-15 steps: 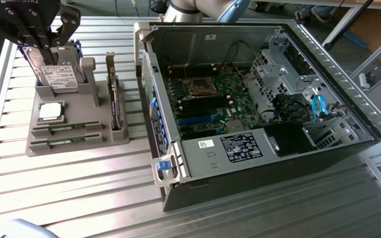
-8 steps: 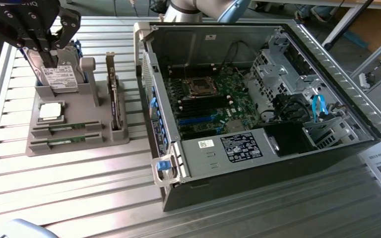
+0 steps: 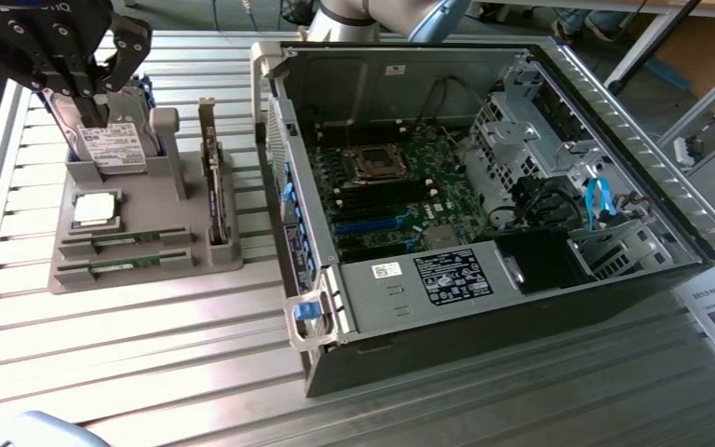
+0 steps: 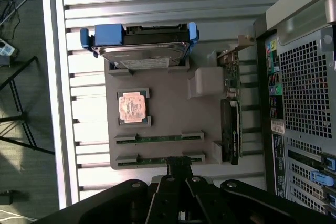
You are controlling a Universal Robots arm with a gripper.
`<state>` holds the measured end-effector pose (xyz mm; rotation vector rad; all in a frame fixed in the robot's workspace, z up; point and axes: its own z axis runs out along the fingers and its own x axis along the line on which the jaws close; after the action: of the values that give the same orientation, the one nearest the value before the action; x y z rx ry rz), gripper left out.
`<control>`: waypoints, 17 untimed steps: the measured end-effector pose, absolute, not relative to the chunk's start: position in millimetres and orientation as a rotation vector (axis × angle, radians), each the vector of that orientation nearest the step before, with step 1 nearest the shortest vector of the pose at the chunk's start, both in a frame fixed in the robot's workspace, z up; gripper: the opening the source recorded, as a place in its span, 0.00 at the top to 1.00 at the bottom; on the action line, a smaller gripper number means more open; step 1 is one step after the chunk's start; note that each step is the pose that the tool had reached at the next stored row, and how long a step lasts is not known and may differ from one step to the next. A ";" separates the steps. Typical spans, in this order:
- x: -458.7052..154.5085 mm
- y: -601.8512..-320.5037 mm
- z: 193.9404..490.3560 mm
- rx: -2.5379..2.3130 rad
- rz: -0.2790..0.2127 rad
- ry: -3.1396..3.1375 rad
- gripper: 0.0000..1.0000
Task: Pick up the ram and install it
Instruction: 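Pick up the ram and move it above insertion slot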
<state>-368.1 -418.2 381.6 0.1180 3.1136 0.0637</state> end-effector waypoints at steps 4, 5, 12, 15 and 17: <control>-368.1 -418.2 381.6 0.114 0.064 3.114 0.90; -368.1 -418.1 381.6 0.111 0.064 3.114 0.90; -368.1 -418.2 381.6 0.042 0.065 3.116 0.90; -368.1 -418.2 381.6 -0.003 0.065 3.117 0.90; -368.1 -418.2 381.6 -0.034 0.065 3.118 0.90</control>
<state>-368.1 -418.2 381.6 -0.0335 3.1176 0.0655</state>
